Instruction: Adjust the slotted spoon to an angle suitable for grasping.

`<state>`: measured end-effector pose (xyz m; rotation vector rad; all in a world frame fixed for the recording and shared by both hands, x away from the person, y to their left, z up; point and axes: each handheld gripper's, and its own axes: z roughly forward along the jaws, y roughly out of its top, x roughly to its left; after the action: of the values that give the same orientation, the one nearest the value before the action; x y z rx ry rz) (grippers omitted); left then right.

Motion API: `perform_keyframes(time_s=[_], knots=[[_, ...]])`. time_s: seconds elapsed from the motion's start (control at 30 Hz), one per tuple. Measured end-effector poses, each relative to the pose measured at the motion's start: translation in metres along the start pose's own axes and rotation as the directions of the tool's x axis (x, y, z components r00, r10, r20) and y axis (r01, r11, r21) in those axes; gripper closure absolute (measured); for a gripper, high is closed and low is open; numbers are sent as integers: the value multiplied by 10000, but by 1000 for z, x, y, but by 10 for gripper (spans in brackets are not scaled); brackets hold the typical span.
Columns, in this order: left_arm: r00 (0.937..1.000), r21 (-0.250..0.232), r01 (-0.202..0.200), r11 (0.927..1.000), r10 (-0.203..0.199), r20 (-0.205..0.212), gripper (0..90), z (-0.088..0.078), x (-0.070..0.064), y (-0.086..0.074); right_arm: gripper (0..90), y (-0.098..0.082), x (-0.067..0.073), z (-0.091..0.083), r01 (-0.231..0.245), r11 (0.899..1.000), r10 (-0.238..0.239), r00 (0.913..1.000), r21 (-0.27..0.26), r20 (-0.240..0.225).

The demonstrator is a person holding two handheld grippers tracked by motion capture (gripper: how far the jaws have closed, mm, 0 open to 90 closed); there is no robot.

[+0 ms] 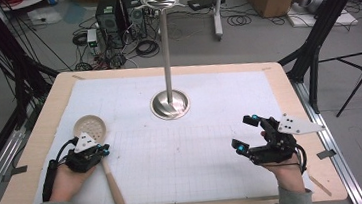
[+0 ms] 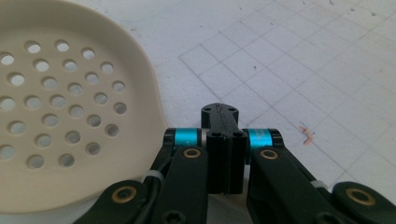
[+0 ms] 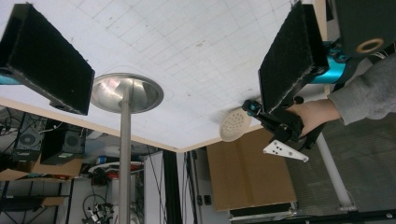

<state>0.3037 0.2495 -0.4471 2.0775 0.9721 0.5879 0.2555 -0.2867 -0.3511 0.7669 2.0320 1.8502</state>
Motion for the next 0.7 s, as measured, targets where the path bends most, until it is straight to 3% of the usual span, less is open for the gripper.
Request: perform_keyframes(time_s=[0.17,0.2,0.3,0.53,0.7], knots=[[9996,-147,171,9997,-168,209,896,-2,4,0,96,-1,1,5,69,9996,-70,10000,259,32],[9993,-507,167,9986,-150,344,896,-7,4,2,96,-1,1,5,61,9996,-63,10000,287,64],[9987,-889,128,9960,-84,499,895,-15,2,3,96,-1,2,6,81,9994,-84,9999,346,64],[9947,-1839,-4,9829,192,1006,892,-39,-14,-6,96,-4,2,9,29,9984,-35,9999,567,113],[9887,-2133,40,9770,280,1470,894,-44,-27,-20,96,-5,2,11,80,9980,-87,9999,632,113]])
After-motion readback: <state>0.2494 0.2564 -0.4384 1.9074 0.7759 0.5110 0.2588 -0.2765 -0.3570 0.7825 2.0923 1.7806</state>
